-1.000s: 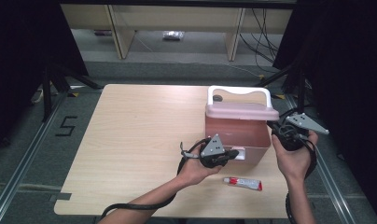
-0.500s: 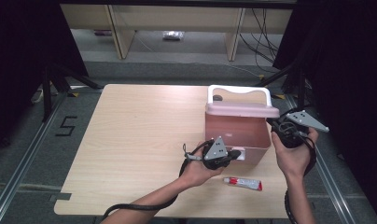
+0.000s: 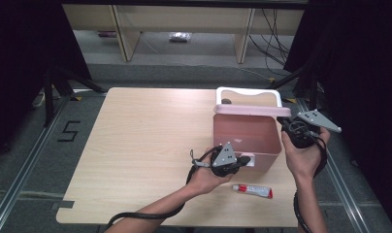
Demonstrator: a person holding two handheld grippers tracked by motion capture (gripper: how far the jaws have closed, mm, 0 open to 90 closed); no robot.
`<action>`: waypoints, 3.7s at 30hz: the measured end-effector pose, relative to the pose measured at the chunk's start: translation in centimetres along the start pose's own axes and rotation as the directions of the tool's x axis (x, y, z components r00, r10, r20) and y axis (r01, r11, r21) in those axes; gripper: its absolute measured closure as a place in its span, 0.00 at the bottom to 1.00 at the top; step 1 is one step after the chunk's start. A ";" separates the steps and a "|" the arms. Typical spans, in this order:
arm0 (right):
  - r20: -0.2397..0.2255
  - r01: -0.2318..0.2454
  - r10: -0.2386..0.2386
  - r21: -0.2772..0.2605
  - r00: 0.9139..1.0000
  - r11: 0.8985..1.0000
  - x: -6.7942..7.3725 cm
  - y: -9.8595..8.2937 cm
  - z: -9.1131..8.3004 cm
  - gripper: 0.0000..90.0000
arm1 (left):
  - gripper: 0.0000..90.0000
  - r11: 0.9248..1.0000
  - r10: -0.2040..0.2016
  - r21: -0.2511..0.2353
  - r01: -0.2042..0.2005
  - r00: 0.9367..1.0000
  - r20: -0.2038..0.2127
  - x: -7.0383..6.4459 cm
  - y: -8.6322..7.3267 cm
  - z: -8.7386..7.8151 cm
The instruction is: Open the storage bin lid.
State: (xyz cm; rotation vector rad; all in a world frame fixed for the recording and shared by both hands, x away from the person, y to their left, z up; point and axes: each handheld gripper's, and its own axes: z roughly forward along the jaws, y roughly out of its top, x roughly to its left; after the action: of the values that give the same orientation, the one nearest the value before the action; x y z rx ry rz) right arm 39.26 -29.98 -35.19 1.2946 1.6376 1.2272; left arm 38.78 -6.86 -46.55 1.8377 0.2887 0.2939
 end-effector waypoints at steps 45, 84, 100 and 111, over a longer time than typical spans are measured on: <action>0.048 0.016 -0.012 -0.071 0.999 0.997 -0.5 2.6 3.5 1.00 | 0.99 1.000 -0.008 -0.002 0.008 1.000 0.004 0.0 0.0 0.1; 0.068 0.013 -0.009 -0.071 0.998 0.997 -0.8 3.5 5.8 1.00 | 0.99 1.000 -0.023 -0.004 0.023 1.000 -0.001 0.0 0.0 0.1; 0.078 -0.003 0.007 -0.055 0.997 0.998 -0.7 3.7 6.7 1.00 | 0.99 1.000 -0.028 -0.003 0.028 1.000 -0.001 0.0 0.0 0.1; 0.094 0.002 0.003 -0.058 0.996 0.998 -1.0 3.8 7.5 1.00 | 0.99 0.999 -0.033 -0.002 0.033 0.999 0.001 0.0 0.0 0.1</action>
State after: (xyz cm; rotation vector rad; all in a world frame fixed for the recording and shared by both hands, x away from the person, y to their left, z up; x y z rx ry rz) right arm 47.51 -28.89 -33.87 1.2971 1.5246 1.1878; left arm 38.83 -6.94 -46.59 1.8294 0.3174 0.2699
